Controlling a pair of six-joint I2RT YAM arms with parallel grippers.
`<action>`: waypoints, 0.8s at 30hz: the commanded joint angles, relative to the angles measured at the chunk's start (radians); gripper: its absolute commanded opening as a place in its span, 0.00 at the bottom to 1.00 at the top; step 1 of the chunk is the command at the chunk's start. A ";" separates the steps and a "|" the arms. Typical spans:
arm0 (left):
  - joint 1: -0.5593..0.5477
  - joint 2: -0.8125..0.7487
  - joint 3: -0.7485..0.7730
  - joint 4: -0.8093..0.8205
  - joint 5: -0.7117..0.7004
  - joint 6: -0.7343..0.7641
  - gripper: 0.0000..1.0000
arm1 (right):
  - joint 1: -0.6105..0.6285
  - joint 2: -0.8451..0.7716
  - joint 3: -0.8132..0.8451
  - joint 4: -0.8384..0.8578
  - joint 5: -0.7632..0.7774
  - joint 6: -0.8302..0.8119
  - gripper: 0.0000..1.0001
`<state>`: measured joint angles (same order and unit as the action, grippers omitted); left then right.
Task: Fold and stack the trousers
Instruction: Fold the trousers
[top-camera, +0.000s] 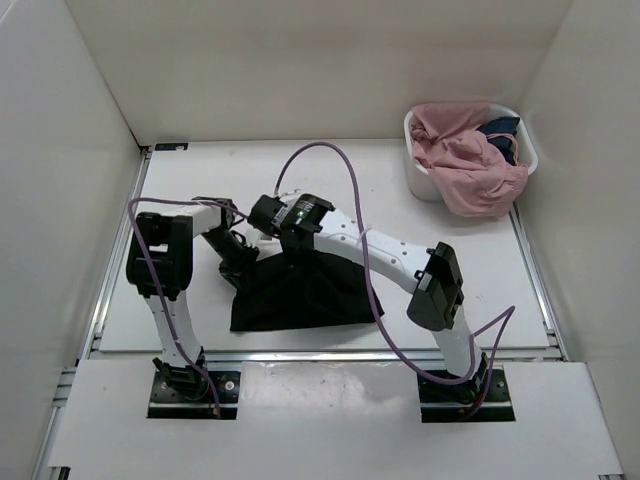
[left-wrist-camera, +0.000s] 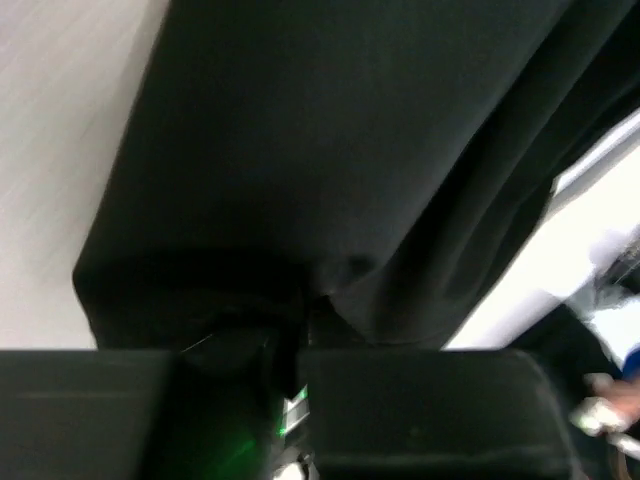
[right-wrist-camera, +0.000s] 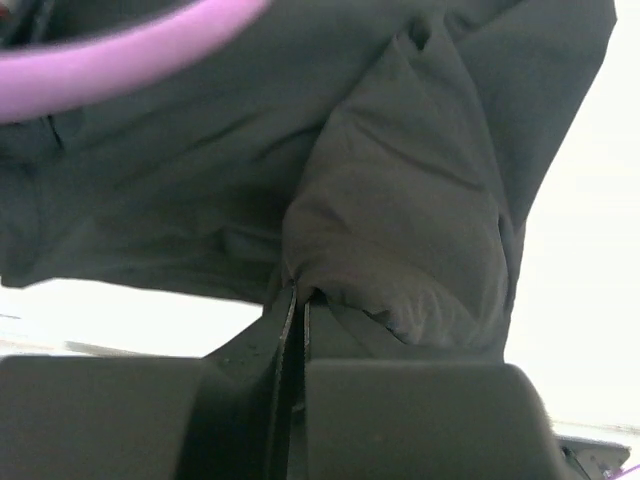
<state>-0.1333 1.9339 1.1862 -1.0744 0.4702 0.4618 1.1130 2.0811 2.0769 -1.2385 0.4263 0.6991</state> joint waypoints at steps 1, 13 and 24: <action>-0.008 0.089 0.038 0.053 0.005 0.009 0.17 | -0.024 -0.033 0.032 0.083 0.046 -0.024 0.00; -0.008 0.066 0.156 0.021 -0.028 0.000 0.14 | -0.004 0.103 0.270 0.175 -0.175 -0.204 0.00; 0.001 0.142 0.248 0.001 -0.019 -0.028 0.18 | 0.005 0.298 0.305 0.330 -0.277 -0.283 0.15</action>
<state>-0.1314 2.0697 1.4166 -1.0897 0.4503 0.4347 1.1076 2.3268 2.3413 -0.9874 0.2165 0.4820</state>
